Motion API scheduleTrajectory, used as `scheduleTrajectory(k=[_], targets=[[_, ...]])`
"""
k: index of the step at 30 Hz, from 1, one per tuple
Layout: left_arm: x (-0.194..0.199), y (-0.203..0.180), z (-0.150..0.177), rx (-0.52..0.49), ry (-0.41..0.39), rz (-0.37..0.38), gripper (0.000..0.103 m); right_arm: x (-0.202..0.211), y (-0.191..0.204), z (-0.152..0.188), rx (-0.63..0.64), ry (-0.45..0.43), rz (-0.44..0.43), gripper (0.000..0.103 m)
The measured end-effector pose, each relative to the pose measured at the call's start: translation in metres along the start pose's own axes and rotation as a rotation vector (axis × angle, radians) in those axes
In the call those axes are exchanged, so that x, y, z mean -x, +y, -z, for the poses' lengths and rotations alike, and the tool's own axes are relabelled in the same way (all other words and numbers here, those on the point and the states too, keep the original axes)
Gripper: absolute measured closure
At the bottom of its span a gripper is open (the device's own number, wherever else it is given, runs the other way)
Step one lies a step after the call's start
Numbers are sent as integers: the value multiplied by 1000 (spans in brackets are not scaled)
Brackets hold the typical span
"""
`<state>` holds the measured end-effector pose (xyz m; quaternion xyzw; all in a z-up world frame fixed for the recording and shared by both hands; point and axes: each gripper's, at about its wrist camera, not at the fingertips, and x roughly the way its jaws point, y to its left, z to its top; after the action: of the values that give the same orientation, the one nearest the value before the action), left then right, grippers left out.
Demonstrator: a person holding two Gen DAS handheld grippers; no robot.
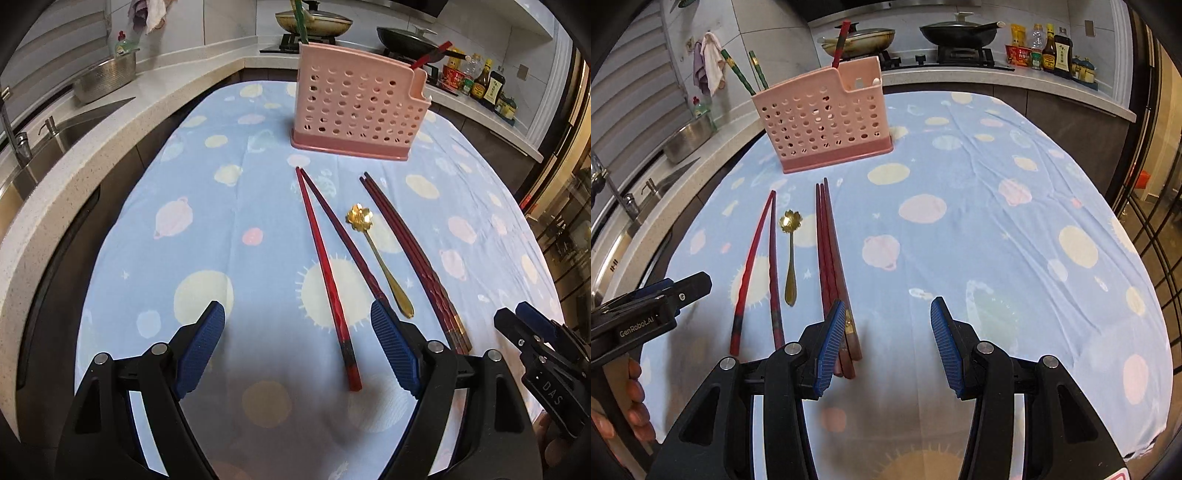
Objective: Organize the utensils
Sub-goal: 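Move both tools back down to the chopsticks lying on the cloth, then grasp a dark brown chopstick with the right tool while the left tool grasps a red chopstick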
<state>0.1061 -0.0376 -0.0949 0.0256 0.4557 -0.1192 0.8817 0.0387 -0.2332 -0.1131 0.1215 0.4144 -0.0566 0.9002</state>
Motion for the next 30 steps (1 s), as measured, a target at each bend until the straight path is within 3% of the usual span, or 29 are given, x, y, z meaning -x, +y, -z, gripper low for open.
scheduleTrajectory(k=[7, 12, 20, 26, 30], targets=[[-15, -10, 16, -41, 25, -22, 26, -18, 9, 8, 30, 36, -19, 59], [-22, -8, 20, -40, 39, -23, 26, -29, 14, 10, 48, 65, -24, 76], [-31, -9, 26, -53, 54, -23, 33, -30, 16, 8, 65, 57, -28, 78], [-31, -2, 27, -50, 45, -41, 32, -33, -1, 10, 26, 71, -8, 90], [-29, 5, 26, -39, 40, -47, 35, -31, -8, 10, 9, 72, 0, 91]])
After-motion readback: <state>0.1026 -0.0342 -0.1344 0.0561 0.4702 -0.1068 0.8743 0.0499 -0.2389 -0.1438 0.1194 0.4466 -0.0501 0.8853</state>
